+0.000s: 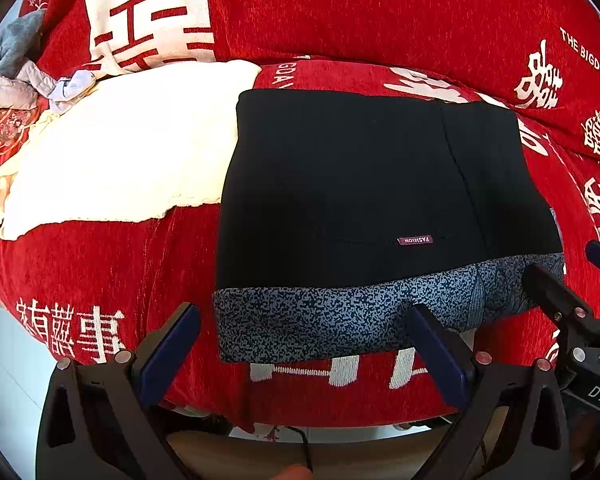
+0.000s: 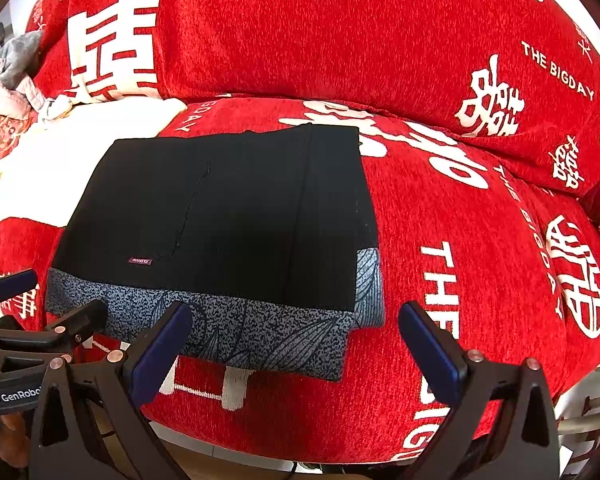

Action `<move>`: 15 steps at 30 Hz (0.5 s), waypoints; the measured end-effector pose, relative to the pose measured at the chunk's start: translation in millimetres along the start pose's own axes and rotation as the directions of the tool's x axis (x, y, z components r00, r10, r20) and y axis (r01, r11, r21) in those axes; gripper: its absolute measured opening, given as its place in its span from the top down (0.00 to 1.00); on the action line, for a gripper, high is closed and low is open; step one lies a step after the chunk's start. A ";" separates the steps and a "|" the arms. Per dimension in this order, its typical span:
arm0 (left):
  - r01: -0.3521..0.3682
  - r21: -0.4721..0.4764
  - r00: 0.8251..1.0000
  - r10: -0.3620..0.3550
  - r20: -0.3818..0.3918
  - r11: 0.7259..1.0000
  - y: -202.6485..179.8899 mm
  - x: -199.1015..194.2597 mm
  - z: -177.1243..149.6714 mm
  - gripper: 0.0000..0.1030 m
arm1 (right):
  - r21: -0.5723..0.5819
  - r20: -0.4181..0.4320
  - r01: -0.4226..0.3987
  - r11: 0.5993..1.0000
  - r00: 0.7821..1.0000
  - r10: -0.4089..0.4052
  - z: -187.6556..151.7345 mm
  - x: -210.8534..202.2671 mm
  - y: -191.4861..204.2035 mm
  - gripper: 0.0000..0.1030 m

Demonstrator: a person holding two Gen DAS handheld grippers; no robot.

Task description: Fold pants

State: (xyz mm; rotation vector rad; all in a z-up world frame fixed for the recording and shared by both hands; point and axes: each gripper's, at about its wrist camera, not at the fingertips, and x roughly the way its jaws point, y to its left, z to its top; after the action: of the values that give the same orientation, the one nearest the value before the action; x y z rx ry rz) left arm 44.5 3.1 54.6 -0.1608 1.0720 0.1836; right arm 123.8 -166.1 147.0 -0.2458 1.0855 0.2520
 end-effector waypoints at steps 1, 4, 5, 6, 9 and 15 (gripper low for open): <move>0.000 0.002 1.000 0.000 0.000 1.000 -0.1 -0.1 -0.1 0.00 | 0.000 0.000 0.000 1.000 1.000 0.000 0.1 -0.1 -0.2 0.00; -0.002 0.008 1.000 0.002 0.002 1.000 -0.4 -0.7 0.0 0.00 | 0.000 0.000 0.001 1.000 1.000 -0.001 -0.1 0.0 -0.1 0.00; -0.002 0.011 1.000 0.002 0.002 1.000 -0.3 -0.7 0.2 0.00 | 0.000 0.000 0.001 1.000 1.000 -0.001 0.1 -0.3 -0.1 0.00; -0.001 0.012 1.000 0.001 0.001 1.000 -0.8 -0.7 0.1 0.00 | 0.000 0.001 0.000 1.000 1.000 0.000 0.7 -0.6 -0.6 0.00; -0.001 0.013 1.000 0.001 0.000 1.000 -1.9 -0.8 -0.2 0.00 | 0.001 0.002 0.000 1.000 1.000 0.000 2.2 -2.1 -0.3 0.00; 0.001 0.013 1.000 -0.001 0.000 1.000 -3.1 -2.1 -1.3 0.00 | 0.002 0.008 -0.002 1.000 1.000 0.002 3.1 -6.3 -1.3 0.00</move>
State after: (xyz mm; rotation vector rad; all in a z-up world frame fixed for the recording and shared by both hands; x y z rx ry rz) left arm 43.2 -0.4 55.9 -0.1501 1.0725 0.1759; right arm 124.0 -166.8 154.1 -0.2423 1.0783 0.2532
